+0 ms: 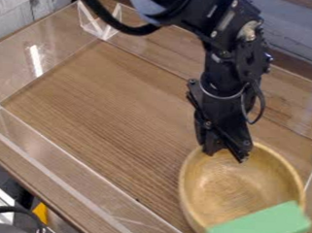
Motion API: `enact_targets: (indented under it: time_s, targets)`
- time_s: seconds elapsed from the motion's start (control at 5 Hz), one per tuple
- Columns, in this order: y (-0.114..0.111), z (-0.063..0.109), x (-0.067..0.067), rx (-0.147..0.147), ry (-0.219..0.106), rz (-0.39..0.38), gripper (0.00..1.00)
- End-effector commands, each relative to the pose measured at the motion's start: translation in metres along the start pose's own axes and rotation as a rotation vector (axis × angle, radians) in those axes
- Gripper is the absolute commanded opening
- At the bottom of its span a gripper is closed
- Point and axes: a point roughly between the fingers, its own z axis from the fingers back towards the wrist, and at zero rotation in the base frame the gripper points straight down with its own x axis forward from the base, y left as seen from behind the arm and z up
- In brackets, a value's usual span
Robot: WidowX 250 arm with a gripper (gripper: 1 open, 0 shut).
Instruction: Put the green block in the brown bowl
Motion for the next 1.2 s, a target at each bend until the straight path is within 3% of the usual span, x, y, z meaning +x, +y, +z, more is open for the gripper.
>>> enact_targets:
  time_s: [0.0, 0.4, 0.6, 1.0]
  targets:
    - [-0.015, 0.008, 0.002, -0.02, -0.04, -0.066, 0.0]
    - [-0.029, 0.029, 0.01, -0.053, -0.037, -0.117, 0.0]
    - [-0.044, 0.025, 0.001, -0.07, -0.037, -0.145, 0.0]
    - [-0.058, 0.045, -0.003, -0.092, -0.041, -0.19, 0.0]
